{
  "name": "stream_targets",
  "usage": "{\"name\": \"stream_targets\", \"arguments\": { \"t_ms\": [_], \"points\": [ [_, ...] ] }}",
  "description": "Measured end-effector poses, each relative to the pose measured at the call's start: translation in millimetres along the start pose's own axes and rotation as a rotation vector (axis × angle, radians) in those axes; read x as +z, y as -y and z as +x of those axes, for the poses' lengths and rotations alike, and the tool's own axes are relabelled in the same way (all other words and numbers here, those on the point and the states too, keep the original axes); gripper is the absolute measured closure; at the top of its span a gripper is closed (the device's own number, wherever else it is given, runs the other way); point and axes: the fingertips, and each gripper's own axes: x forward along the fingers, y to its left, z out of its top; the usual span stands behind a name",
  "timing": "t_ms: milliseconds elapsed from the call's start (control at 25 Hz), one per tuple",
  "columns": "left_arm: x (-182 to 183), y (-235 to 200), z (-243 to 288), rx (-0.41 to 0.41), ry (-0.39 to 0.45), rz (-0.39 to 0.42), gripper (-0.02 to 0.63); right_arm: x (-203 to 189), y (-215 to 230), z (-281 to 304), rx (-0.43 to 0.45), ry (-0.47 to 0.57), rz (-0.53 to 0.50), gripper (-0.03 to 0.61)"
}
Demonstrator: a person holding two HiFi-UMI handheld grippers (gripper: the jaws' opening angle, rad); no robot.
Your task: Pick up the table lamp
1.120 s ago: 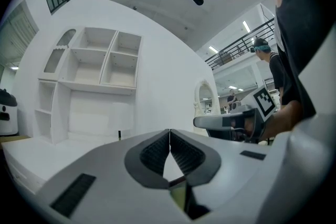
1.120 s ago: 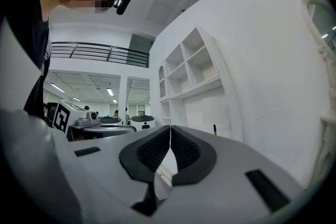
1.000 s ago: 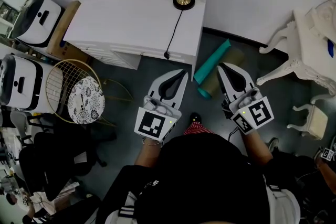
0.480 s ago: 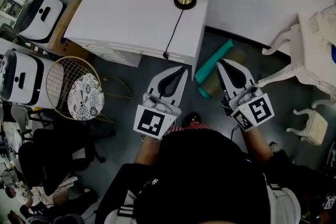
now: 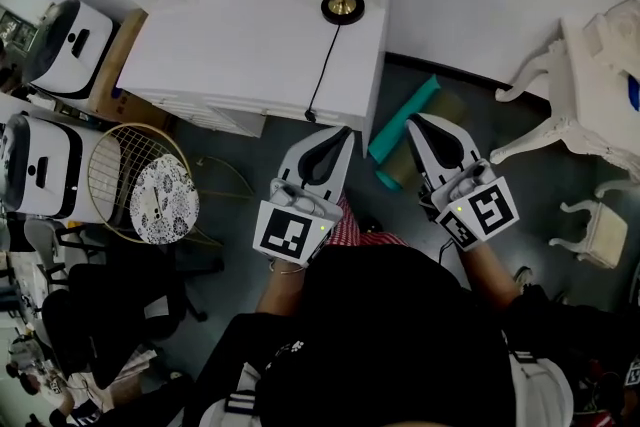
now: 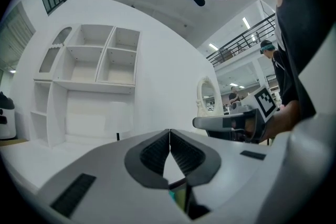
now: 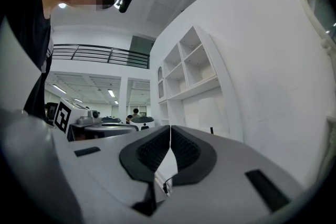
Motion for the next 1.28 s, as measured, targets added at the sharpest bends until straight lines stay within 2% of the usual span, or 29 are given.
{"name": "stream_targets", "arguments": {
  "t_ms": [240,440,680,920,1280],
  "points": [
    [-7,-11,20,-0.036,-0.002,-0.008,0.6,-1,15,9,-0.034,0.001,-0.017,0.562],
    [-18,-24,31,-0.062,-0.036,-0.006,0.6,0,24,21,-0.058,0.007,-0.028,0.563],
    [-12,-39,53,-0.092,0.001,-0.004,0.6,-1,37,43,-0.067,0.008,-0.038,0.561],
    [-27,-67,73,-0.112,-0.048,-0.013,0.6,-2,52,73,-0.077,0.02,-0.041,0.561],
    [-23,-104,111,-0.157,-0.011,-0.014,0.6,-5,75,120,-0.085,0.024,-0.033,0.561]
  ]
}}
